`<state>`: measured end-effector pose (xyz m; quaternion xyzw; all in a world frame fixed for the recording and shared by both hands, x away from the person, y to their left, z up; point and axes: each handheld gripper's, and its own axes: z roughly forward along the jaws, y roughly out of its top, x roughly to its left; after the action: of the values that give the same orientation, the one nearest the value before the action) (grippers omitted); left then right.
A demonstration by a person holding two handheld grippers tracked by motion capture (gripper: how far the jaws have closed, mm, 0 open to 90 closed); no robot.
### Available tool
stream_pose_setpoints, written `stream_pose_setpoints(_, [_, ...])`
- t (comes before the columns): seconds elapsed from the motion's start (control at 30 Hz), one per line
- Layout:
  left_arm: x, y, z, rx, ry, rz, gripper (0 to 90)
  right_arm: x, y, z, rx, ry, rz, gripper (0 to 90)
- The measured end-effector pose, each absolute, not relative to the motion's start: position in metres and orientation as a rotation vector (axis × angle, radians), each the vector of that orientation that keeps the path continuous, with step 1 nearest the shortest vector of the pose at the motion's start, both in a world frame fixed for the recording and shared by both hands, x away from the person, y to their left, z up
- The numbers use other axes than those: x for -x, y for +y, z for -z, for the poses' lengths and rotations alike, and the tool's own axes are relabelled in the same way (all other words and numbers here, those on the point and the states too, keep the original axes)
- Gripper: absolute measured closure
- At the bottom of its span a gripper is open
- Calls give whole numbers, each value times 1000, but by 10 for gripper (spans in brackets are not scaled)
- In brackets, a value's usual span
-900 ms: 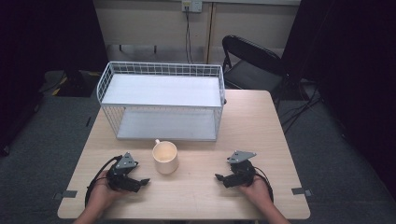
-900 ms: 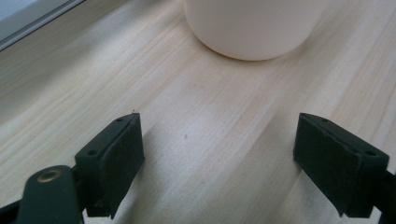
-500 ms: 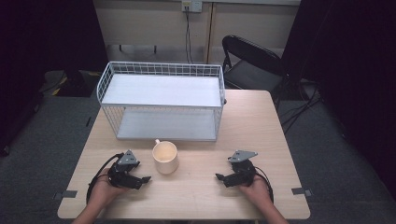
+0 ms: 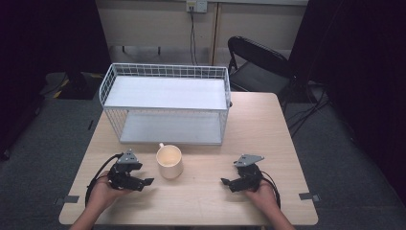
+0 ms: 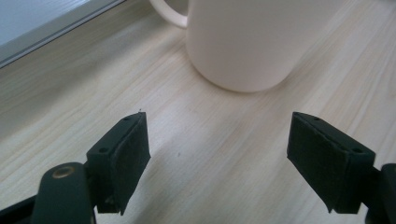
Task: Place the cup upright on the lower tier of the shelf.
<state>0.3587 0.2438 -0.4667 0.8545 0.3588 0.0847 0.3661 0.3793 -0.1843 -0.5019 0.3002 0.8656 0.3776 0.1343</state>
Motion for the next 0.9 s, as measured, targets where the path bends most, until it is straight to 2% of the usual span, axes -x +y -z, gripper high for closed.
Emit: stream_pose_setpoints(0.9, [-374, 217, 415, -2114, 952, -256, 221, -379, -184, 502, -882, 2503, -1092, 135])
